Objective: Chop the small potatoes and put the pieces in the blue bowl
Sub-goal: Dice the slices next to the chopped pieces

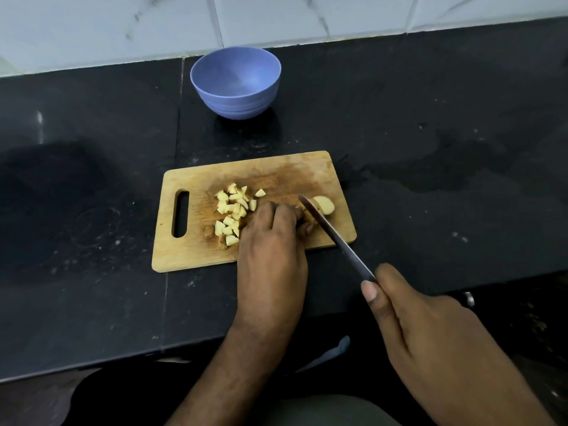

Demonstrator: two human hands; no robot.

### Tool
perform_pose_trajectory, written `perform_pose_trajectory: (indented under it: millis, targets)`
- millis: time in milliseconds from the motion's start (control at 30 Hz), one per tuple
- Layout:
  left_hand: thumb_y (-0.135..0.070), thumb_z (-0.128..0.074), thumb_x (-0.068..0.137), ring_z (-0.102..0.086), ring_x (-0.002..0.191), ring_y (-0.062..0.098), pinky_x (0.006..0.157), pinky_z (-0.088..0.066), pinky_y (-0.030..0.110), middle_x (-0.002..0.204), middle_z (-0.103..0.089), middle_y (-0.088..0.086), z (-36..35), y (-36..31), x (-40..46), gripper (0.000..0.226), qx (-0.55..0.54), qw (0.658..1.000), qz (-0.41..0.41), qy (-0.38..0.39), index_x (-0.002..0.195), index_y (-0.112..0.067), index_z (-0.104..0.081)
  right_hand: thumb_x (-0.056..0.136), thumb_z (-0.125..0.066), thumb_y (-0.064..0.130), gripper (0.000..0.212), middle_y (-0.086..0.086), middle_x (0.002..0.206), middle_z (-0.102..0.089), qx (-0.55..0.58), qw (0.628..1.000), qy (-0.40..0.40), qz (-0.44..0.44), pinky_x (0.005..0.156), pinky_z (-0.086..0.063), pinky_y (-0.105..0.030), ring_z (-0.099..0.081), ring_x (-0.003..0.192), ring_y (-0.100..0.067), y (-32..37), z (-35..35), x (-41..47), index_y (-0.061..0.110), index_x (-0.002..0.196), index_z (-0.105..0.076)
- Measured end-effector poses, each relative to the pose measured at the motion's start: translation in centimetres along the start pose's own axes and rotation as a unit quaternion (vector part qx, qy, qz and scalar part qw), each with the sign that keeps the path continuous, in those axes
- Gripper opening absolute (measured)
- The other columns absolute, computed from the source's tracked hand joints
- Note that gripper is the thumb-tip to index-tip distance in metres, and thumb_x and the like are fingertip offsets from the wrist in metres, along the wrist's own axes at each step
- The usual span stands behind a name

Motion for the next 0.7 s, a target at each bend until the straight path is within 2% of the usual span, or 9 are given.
perform_pose_trajectory:
  millis: [167,300,400,533,700]
  targets:
    - [0.000,-0.057,0.093,-0.057,0.089,0.021,0.076,-0.053,0.046,0.103,-0.057,0.003,0.0,-0.3,0.1,0.016,0.042,0.999,-0.003,0.002,0.103,-0.012,-0.059,0.086,0.000,0.062,0.036,0.001,0.063,-0.054,-0.015,1.000,0.021,-0.017,0.058,-0.049,-0.024,-0.058,0.058,-0.013,0.6,-0.5,0.0,0.034,0.091,-0.022]
    - [-0.007,-0.040,0.091,-0.056,0.087,0.022,0.074,-0.053,0.045,0.102,-0.057,0.007,0.2,-0.5,0.0,0.023,0.056,0.998,-0.018,0.009,0.104,-0.010,-0.059,0.087,-0.002,0.061,0.033,0.002,0.063,-0.054,-0.004,0.999,0.033,-0.021,0.054,-0.046,-0.021,-0.057,0.056,-0.010,1.0,-0.5,0.5,0.036,0.091,-0.022]
    - [-0.009,-0.035,0.090,-0.058,0.089,0.022,0.073,-0.055,0.045,0.103,-0.057,0.007,0.2,-0.4,0.0,0.030,0.049,0.999,-0.021,0.010,0.105,-0.009,-0.061,0.089,-0.005,0.060,0.032,0.003,0.061,-0.055,0.003,0.999,0.037,-0.009,0.052,-0.048,-0.023,-0.055,0.051,-0.009,1.0,-0.4,1.1,0.036,0.091,-0.025]
    - [-0.006,-0.040,0.090,-0.060,0.090,0.023,0.072,-0.056,0.046,0.105,-0.059,0.006,0.1,-0.3,0.0,0.027,0.048,0.999,-0.018,0.012,0.105,-0.009,-0.062,0.093,-0.008,0.058,0.029,0.003,0.062,-0.055,-0.002,1.000,0.022,-0.004,0.055,-0.052,-0.026,-0.057,0.054,-0.009,1.2,-0.8,2.1,0.035,0.092,-0.027]
    - [-0.007,-0.049,0.095,-0.061,0.091,0.021,0.072,-0.057,0.045,0.105,-0.059,0.004,0.1,0.0,0.0,0.019,0.034,0.999,-0.019,0.013,0.106,-0.010,-0.064,0.100,-0.015,0.052,0.022,0.005,0.065,-0.052,-0.014,1.000,0.003,0.007,0.054,-0.045,-0.027,-0.053,0.058,-0.008,2.0,-1.7,3.9,0.036,0.090,-0.026]
Point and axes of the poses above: each hand's wrist, its own x-axis towards the middle knuckle, its own z-axis out of the back of the hand, y = z × x, the point moved 1 cm from there along x, towards the middle knuckle
